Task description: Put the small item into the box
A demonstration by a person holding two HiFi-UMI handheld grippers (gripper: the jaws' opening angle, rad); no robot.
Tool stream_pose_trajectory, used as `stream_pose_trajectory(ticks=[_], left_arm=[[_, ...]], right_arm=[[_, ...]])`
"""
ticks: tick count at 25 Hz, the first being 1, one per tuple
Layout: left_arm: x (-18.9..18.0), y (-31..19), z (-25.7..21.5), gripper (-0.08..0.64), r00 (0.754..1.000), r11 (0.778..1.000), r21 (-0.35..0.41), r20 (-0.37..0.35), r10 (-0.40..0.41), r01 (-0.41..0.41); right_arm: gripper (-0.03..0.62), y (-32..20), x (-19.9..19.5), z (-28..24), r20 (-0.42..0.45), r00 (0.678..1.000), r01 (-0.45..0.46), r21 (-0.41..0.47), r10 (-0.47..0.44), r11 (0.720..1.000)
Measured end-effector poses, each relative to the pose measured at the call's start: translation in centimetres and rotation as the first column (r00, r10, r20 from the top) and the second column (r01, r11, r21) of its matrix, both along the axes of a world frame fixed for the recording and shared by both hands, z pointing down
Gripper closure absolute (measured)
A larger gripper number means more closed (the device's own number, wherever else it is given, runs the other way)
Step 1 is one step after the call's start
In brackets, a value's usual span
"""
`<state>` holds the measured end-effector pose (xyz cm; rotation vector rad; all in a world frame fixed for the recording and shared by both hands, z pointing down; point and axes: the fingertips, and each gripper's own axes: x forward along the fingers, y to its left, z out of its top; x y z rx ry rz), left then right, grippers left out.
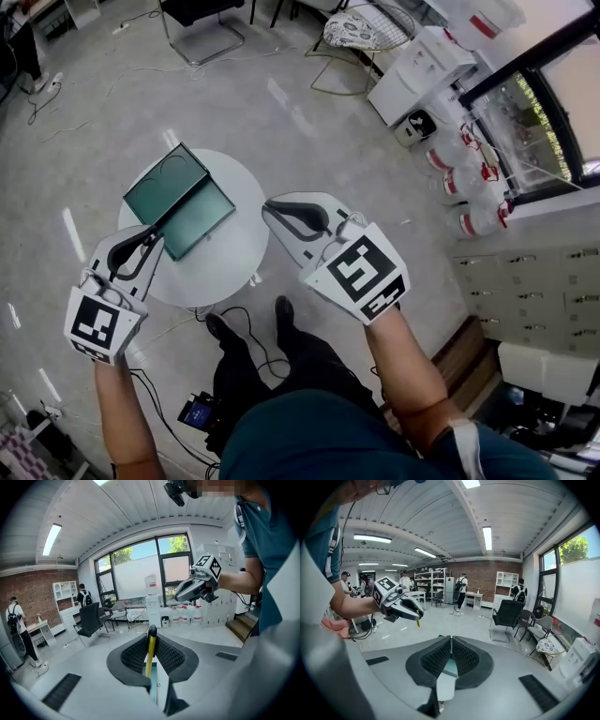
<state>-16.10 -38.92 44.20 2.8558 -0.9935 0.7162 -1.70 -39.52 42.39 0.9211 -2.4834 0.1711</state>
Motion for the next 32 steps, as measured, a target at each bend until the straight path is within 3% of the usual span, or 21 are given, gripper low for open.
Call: stream_pose_trajectory(ticks=[15,32], left_arm=[[-1.2,-4.6,12.7,0.499,0.999,0.993,-0.122,0.037,0.012,-0.007],[-2.4,-6.5,23.8,0.499,0.999,0.965,-0.262,0.049,-0.006,0.019]], right_arm=[[0.552,-2.7,-0.9,9.1,-0.017,1.000,-0.001,-0.100,0.000,0.995],[0.552,-3.6,-2.7,16.7,-0.032,0.999,0.029,-0.191,-0.035,0.981]])
